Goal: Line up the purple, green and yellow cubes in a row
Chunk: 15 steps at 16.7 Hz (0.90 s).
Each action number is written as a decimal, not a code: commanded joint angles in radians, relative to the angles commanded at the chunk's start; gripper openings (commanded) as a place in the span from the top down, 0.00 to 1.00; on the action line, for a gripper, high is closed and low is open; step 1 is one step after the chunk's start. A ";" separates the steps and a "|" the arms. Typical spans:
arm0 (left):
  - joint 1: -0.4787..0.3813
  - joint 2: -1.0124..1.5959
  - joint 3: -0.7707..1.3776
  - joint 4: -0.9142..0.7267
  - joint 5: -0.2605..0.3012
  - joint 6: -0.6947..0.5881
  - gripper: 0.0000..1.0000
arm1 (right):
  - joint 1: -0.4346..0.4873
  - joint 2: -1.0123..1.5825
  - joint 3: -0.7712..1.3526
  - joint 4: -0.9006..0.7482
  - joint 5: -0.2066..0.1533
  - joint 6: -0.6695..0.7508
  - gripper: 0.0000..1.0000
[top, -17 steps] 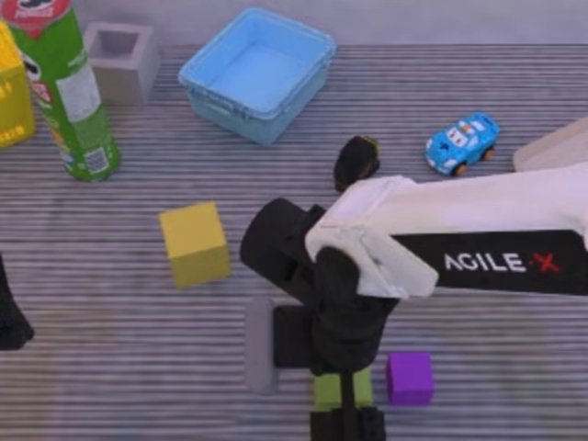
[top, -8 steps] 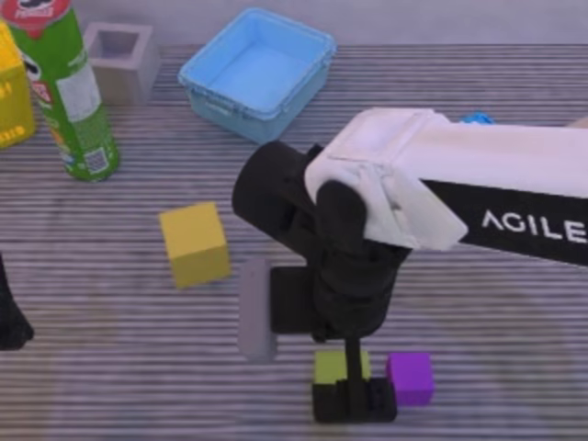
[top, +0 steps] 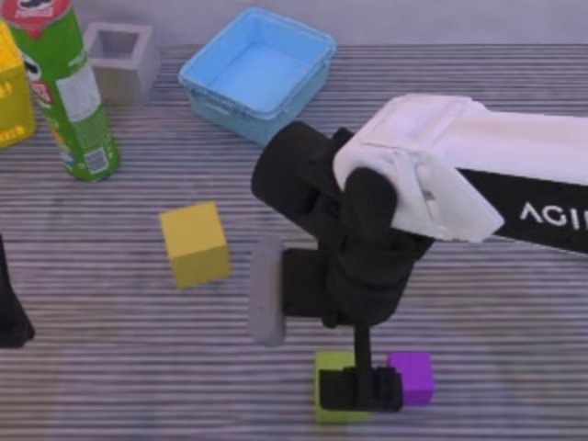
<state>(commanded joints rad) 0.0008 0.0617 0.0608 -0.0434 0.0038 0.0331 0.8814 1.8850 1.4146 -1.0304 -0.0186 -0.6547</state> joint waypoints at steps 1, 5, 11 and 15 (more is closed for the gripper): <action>-0.011 0.042 0.041 -0.028 0.001 0.021 0.00 | -0.019 -0.037 -0.026 0.026 -0.004 0.011 0.00; -0.069 0.315 0.287 -0.189 0.002 0.145 0.00 | -0.142 -0.288 -0.198 0.181 -0.025 0.089 0.00; -0.183 0.963 0.772 -0.523 0.000 0.393 0.00 | -0.412 -0.872 -0.621 0.486 -0.047 0.282 0.00; -0.263 1.405 1.092 -0.751 0.001 0.560 0.00 | -0.596 -1.277 -0.934 0.688 -0.041 0.423 0.00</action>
<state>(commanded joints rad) -0.2626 1.4666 1.1528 -0.7949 0.0050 0.5935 0.2852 0.6080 0.4806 -0.3425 -0.0597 -0.2315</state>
